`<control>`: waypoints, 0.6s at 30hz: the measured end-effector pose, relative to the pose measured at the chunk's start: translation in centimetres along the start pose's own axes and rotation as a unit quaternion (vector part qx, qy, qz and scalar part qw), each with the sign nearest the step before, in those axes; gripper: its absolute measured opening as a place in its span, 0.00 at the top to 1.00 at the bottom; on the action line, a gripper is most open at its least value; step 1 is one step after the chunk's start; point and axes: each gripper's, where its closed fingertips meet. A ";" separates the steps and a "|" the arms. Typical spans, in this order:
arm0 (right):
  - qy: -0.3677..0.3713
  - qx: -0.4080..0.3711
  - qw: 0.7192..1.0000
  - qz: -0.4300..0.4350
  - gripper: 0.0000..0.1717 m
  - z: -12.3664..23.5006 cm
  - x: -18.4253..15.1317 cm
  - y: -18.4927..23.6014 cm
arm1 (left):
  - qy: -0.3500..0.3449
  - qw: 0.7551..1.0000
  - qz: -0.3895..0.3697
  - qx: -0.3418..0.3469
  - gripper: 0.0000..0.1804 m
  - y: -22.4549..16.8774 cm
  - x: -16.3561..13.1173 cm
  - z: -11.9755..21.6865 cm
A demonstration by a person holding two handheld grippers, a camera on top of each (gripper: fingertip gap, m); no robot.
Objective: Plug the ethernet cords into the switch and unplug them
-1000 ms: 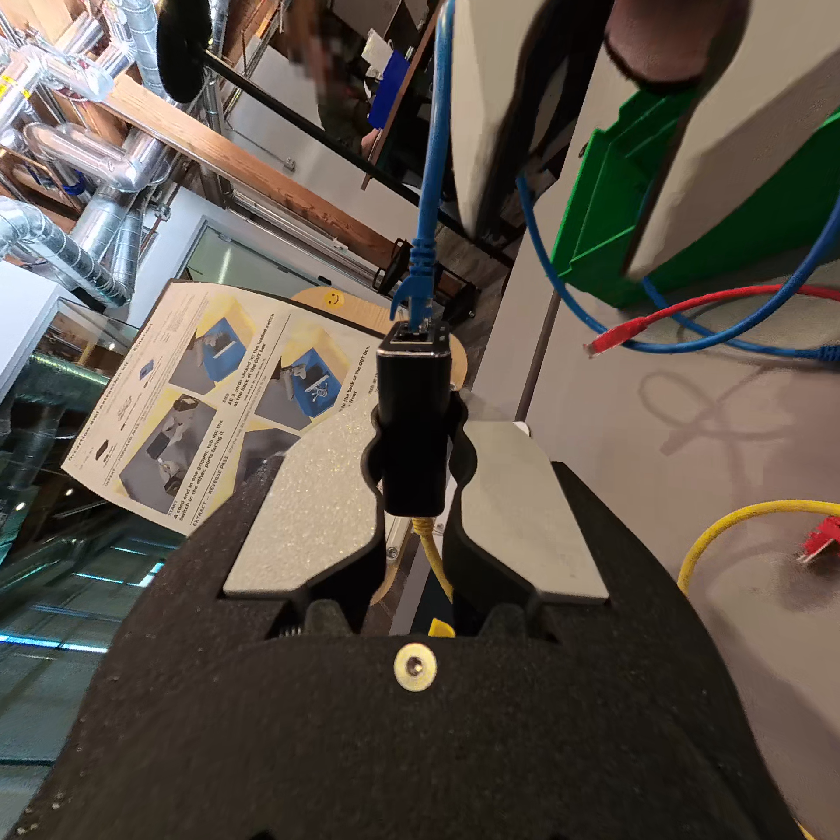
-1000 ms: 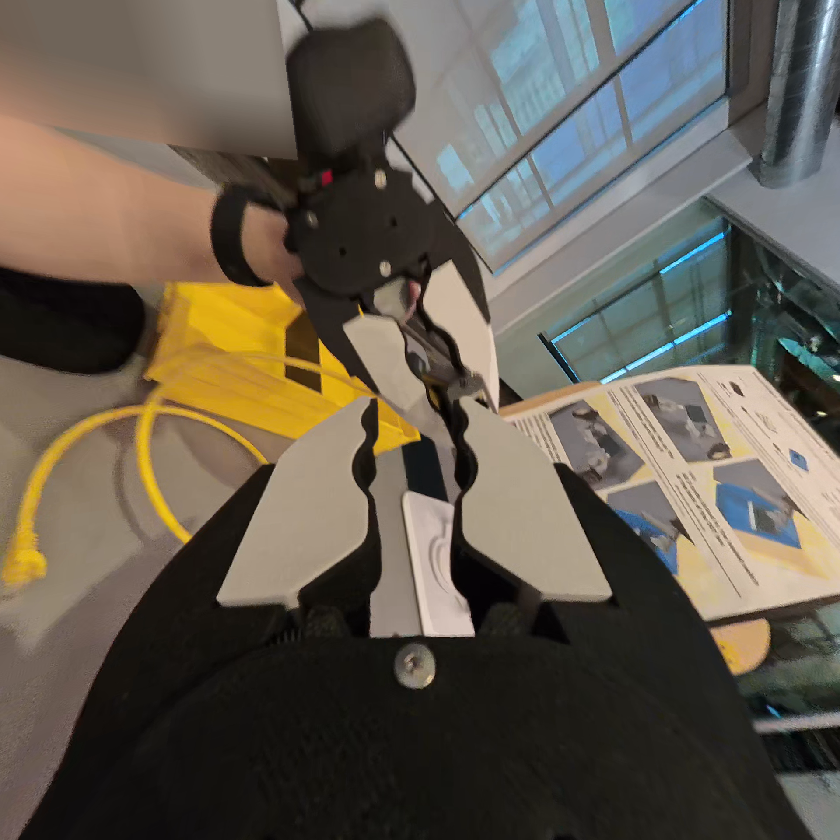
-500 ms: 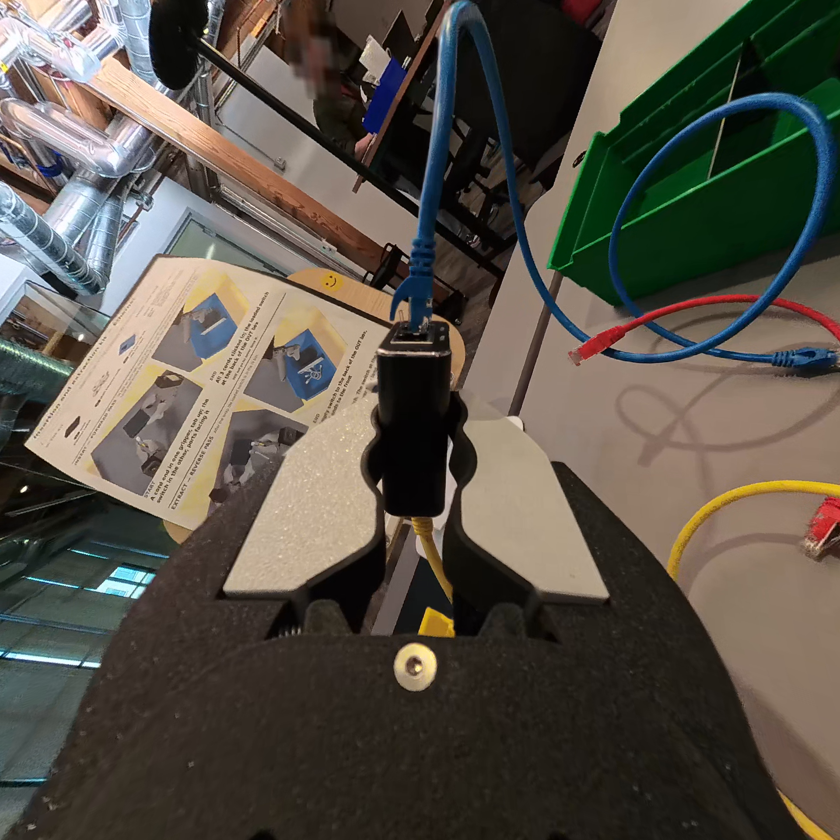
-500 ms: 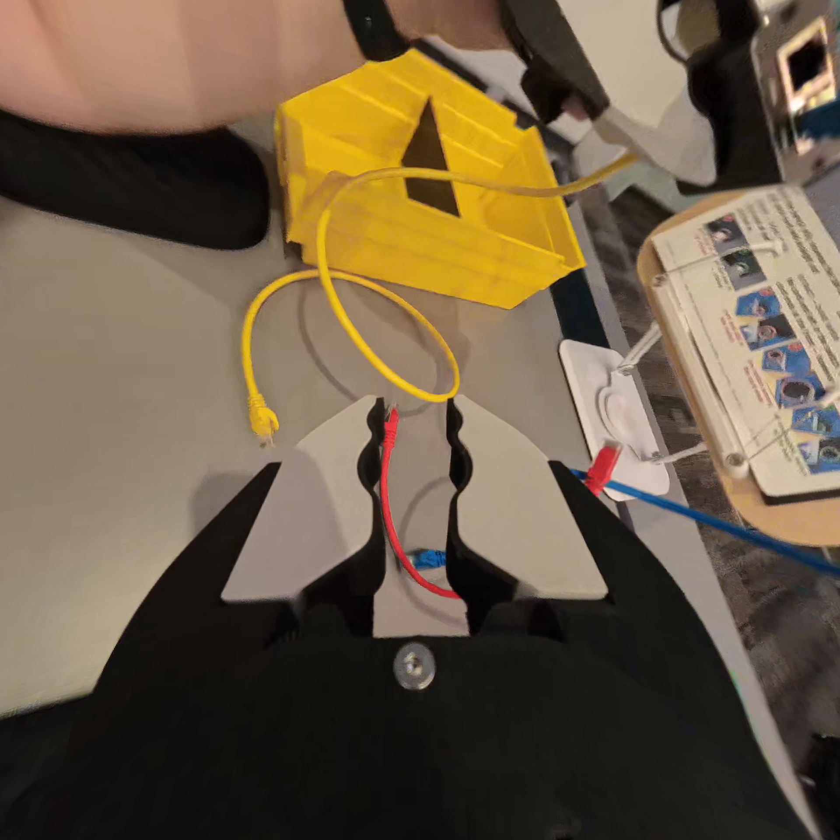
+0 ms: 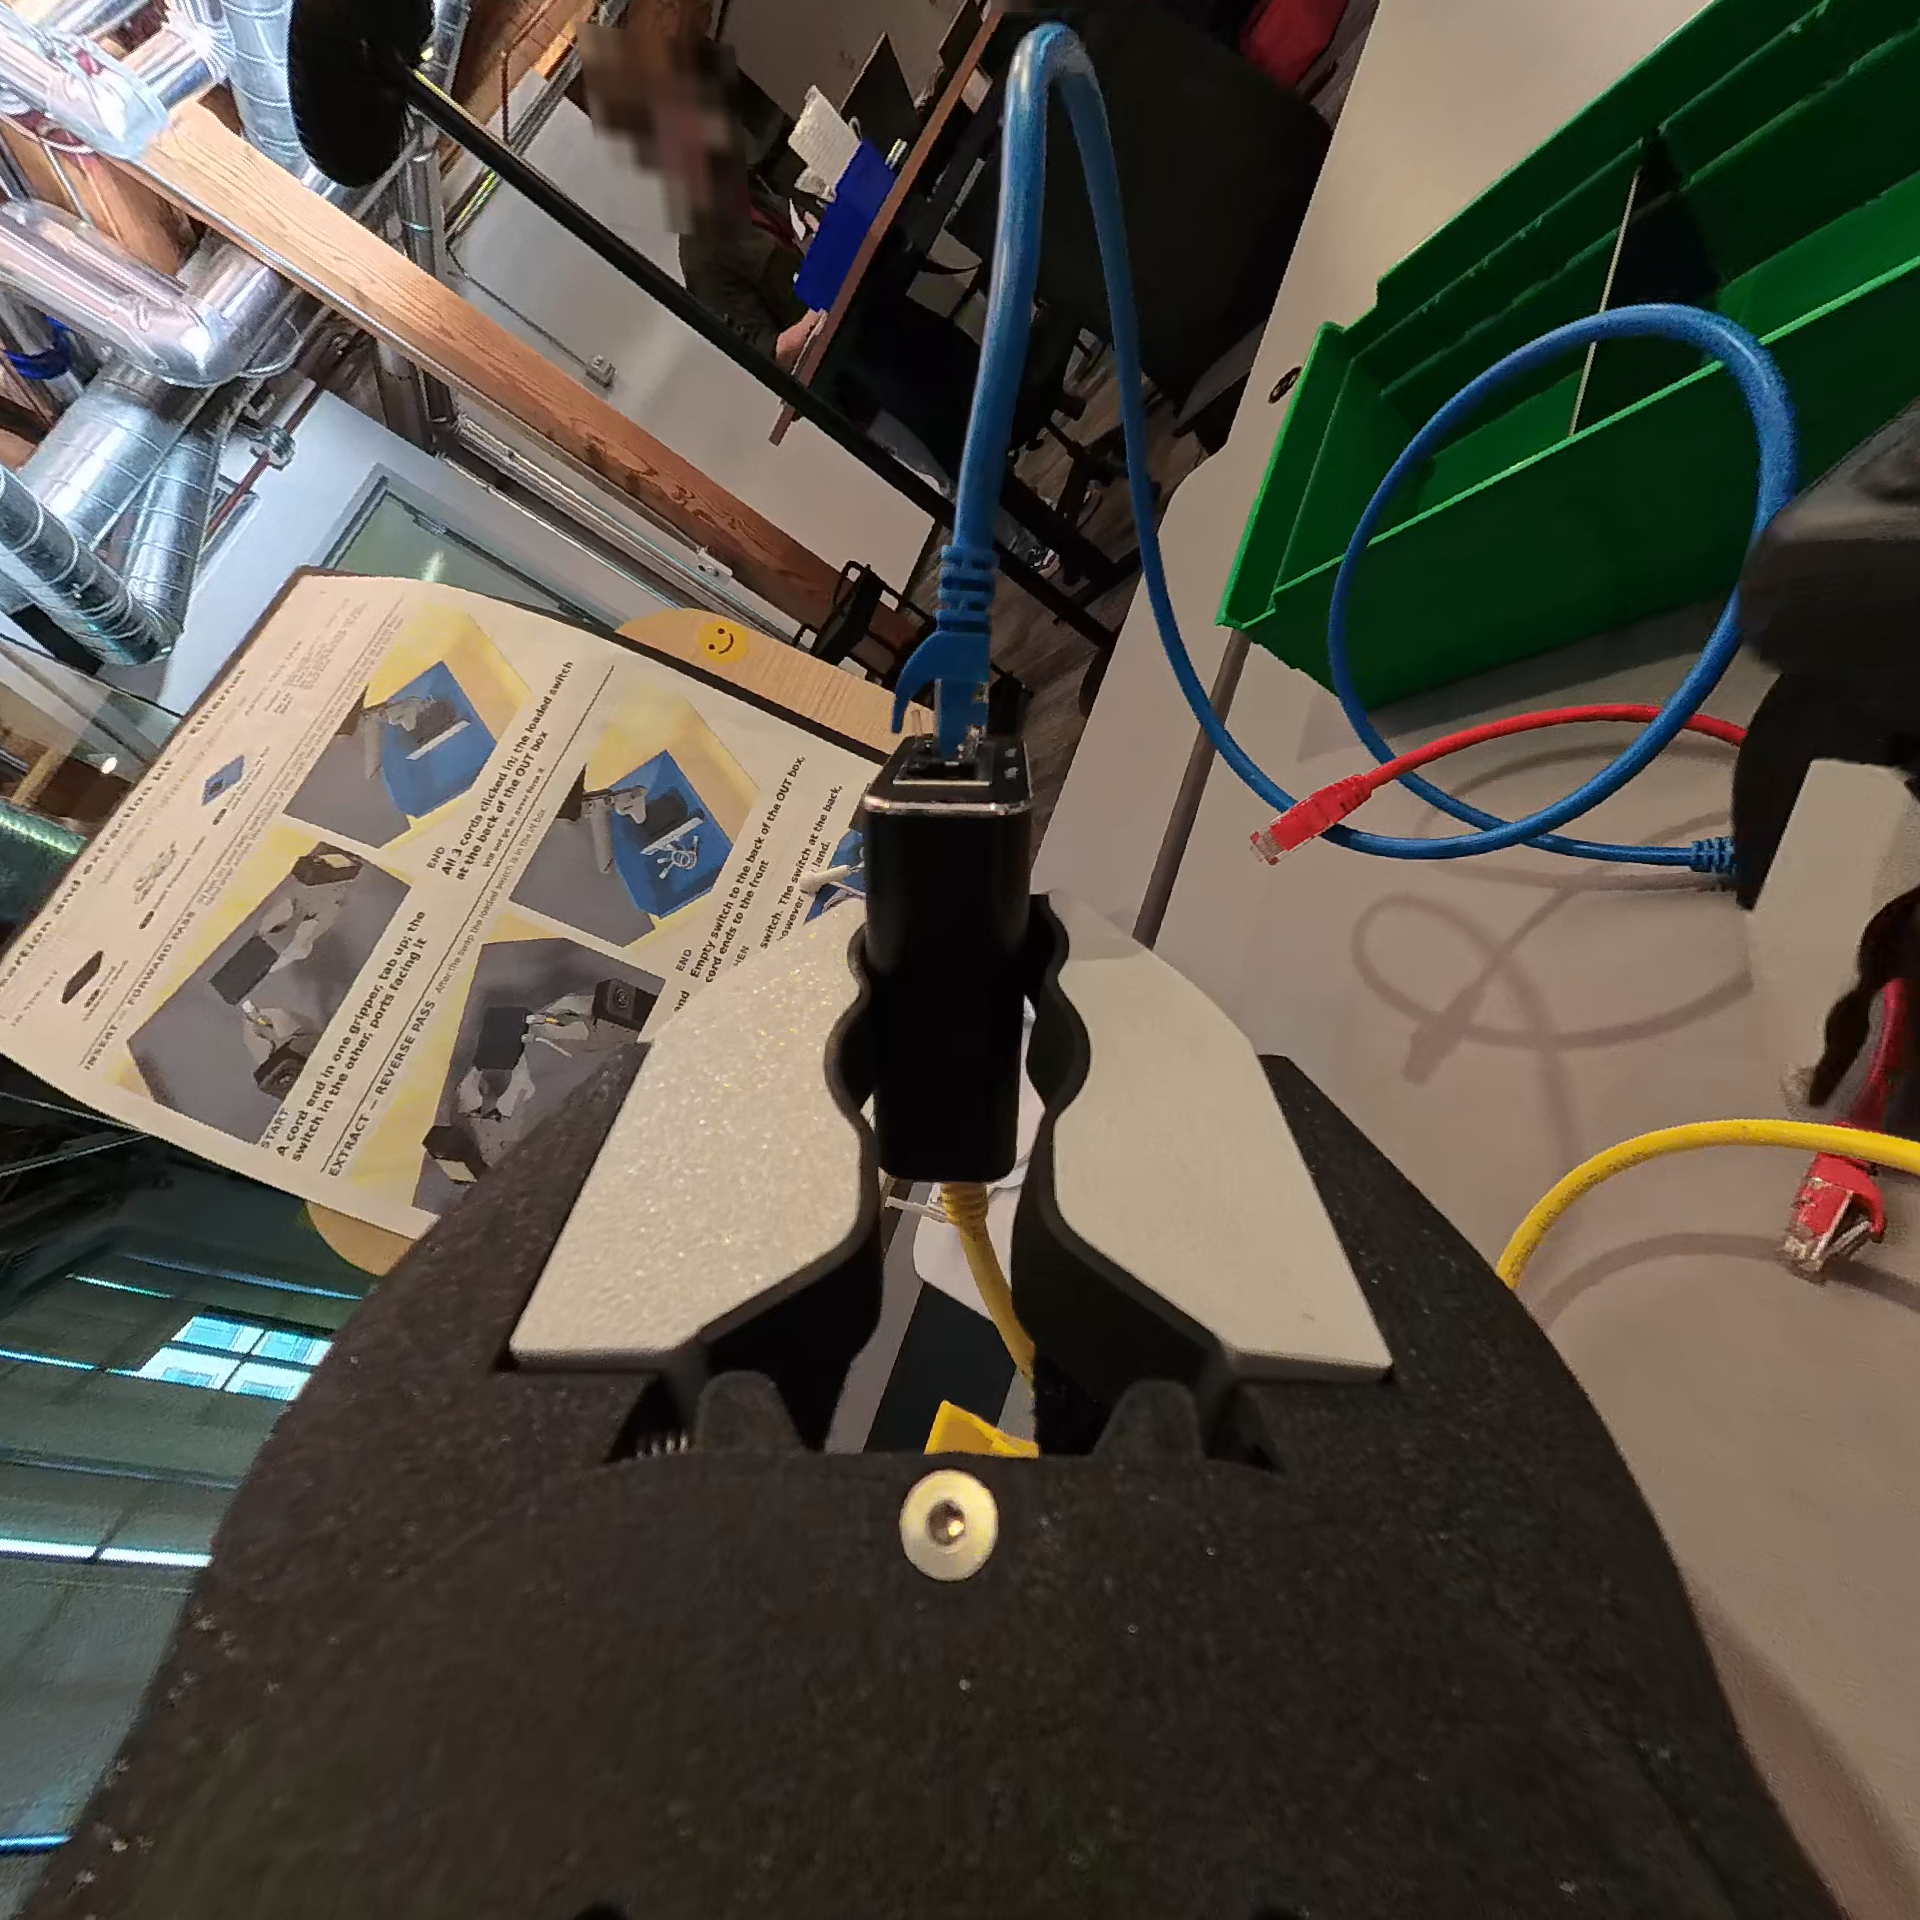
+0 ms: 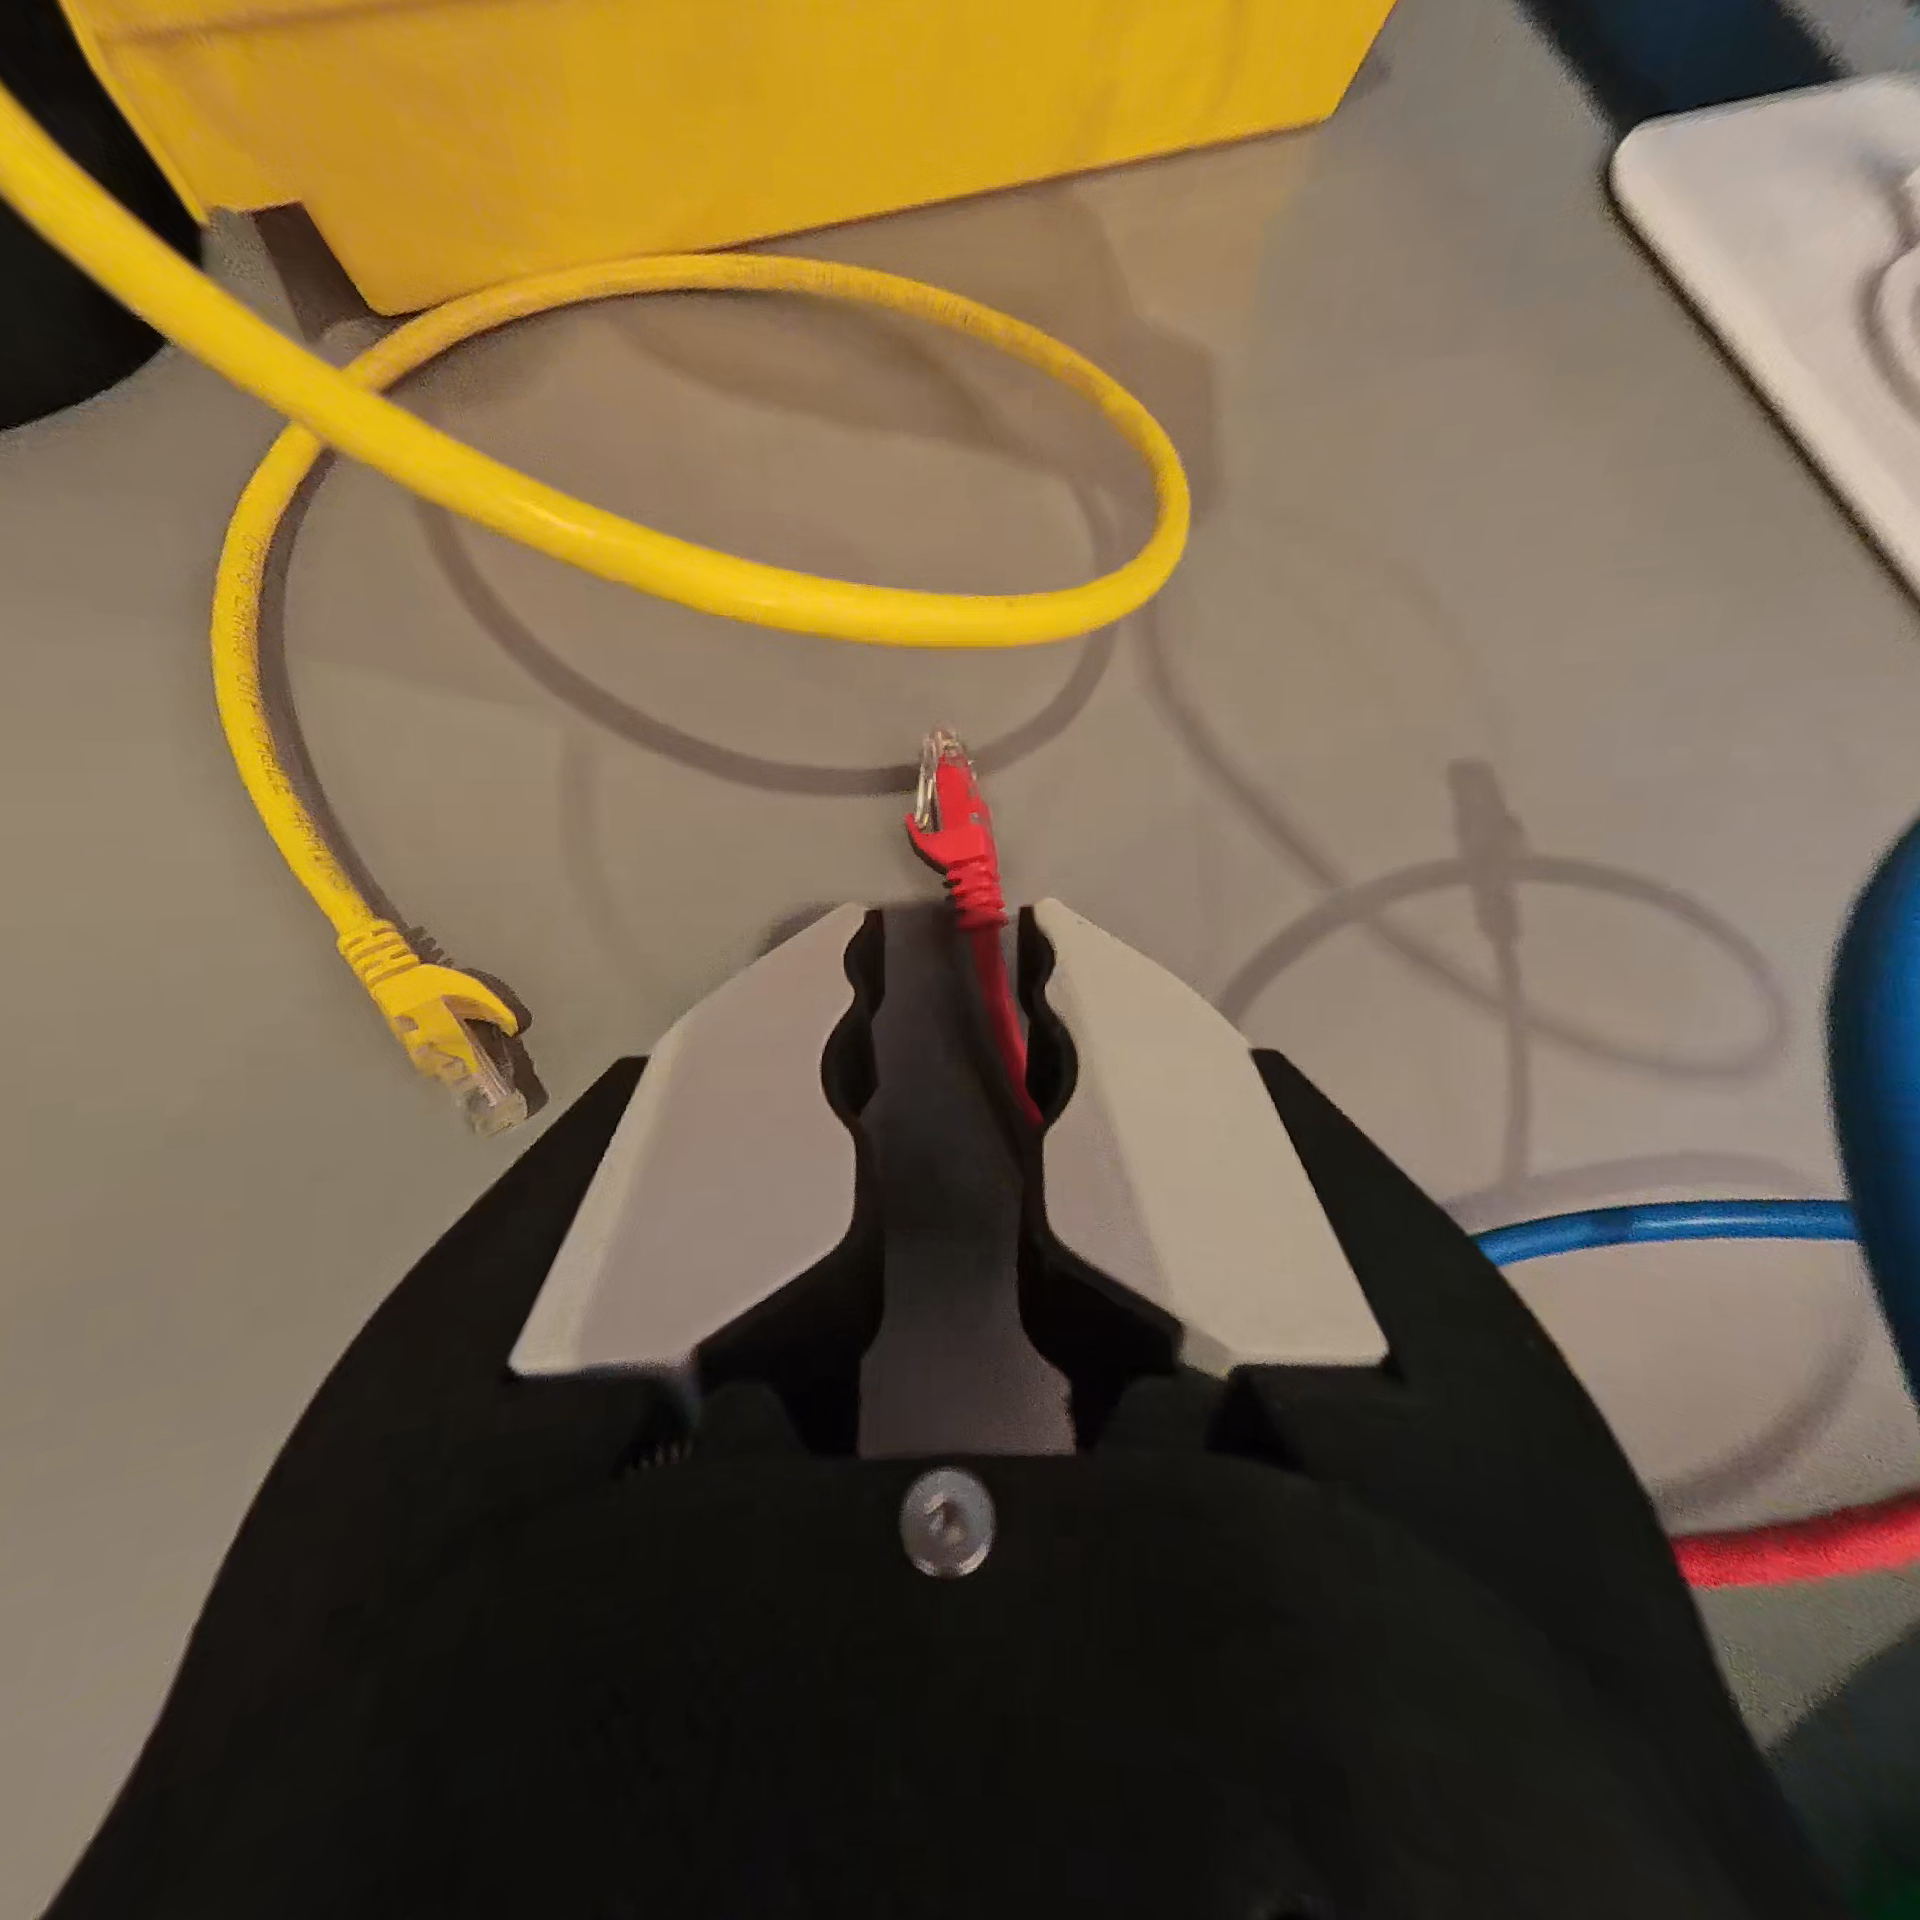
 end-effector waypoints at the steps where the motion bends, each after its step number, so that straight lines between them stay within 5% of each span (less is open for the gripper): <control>1: 0.011 0.005 1.000 -0.008 0.86 -0.3 -0.4 0.0 | -0.001 1.000 0.000 0.000 0.86 0.0 0.1 0.0; 7: 0.022 0.063 0.997 -0.048 0.95 0.1 -0.3 1.1 | -0.004 1.000 0.003 0.005 0.86 0.4 0.0 0.2; 12: -0.128 0.136 0.974 -0.127 0.97 7.0 7.4 1.4 | -0.005 1.000 0.013 0.010 0.86 1.0 -0.3 0.4; 18: -0.294 0.109 0.946 -0.084 0.96 16.8 14.8 -0.6 | -0.012 0.999 0.028 0.014 0.86 1.5 -0.2 0.6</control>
Point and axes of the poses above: each gripper's, where its closed fingertips meet, z back along the fingers, x out of its top, y = z × x across the jaws, and after that the axes turned 10 degrees about z, right-handed
